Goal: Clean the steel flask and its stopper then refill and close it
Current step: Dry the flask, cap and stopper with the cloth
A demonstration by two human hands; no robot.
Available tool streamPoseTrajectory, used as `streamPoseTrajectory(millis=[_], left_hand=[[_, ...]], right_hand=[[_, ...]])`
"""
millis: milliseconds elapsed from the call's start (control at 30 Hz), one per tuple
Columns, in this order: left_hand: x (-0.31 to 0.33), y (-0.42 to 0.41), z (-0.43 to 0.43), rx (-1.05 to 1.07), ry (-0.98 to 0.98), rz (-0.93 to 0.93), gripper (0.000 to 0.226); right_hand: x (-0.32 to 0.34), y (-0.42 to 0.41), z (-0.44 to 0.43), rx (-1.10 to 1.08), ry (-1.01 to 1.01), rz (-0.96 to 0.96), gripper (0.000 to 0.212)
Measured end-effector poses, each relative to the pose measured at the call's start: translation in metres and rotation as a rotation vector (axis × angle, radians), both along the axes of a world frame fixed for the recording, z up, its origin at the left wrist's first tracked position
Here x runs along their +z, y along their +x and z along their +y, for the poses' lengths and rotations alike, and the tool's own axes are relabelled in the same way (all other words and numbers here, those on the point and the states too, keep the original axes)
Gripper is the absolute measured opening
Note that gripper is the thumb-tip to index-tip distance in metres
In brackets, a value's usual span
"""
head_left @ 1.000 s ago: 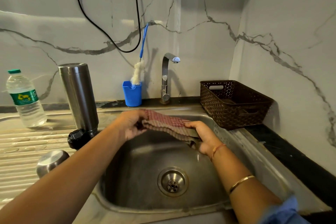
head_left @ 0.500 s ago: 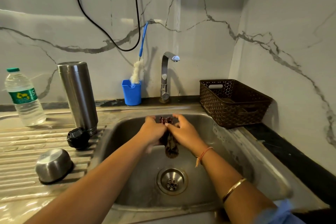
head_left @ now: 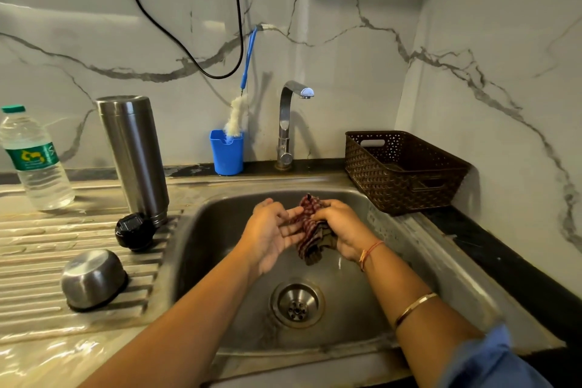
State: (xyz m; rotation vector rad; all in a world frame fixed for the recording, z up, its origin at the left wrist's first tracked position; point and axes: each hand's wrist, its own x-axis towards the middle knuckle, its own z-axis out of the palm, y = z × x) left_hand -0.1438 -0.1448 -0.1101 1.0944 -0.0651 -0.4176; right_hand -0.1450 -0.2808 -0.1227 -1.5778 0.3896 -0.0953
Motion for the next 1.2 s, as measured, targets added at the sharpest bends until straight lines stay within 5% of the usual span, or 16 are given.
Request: streamPoseTrajectory(millis=[300, 500, 633, 733, 800, 867, 967, 1067, 1200], left_hand=[[-0.02, 0.02, 0.016, 0.085, -0.12, 0.039, 0.049], [-0.044, 0.044, 0.025, 0.188, 0.378, -0.057, 0.034], [-0.053, 0.055, 0.034, 0.17, 0.806, -0.283, 0.028], [-0.056, 0.056, 0.035, 0.157, 0.957, -0.434, 0.023], [-0.058, 0.056, 0.034, 0.147, 1.004, -0.485, 0.023], [-0.058, 0.056, 0.033, 0.137, 1.04, -0.518, 0.023], [-0.059, 0.056, 0.031, 0.138, 1.074, -0.545, 0.022], [-0.059, 0.056, 0.031, 0.13, 1.102, -0.574, 0.023], [-0.059, 0.057, 0.03, 0.136, 1.118, -0.574, 0.023]], right_hand=[[0.02, -0.005, -0.005, -0.06, 0.326, -0.002, 0.019], [0.078, -0.011, -0.039, -0.084, 0.46, -0.203, 0.017], [0.115, -0.001, -0.08, -0.151, 0.448, -0.341, 0.025], [0.128, 0.015, -0.114, -0.326, 0.269, -0.453, 0.037], [0.128, 0.025, -0.128, -0.452, -0.03, -0.452, 0.04], [0.121, 0.032, -0.138, -0.518, -0.455, -0.37, 0.032], [0.105, 0.044, -0.151, -0.267, -0.973, -0.041, 0.032], [0.087, 0.055, -0.153, 0.008, -1.074, 0.321, 0.066], [0.076, 0.06, -0.152, -0.019, -1.123, 0.37, 0.08]])
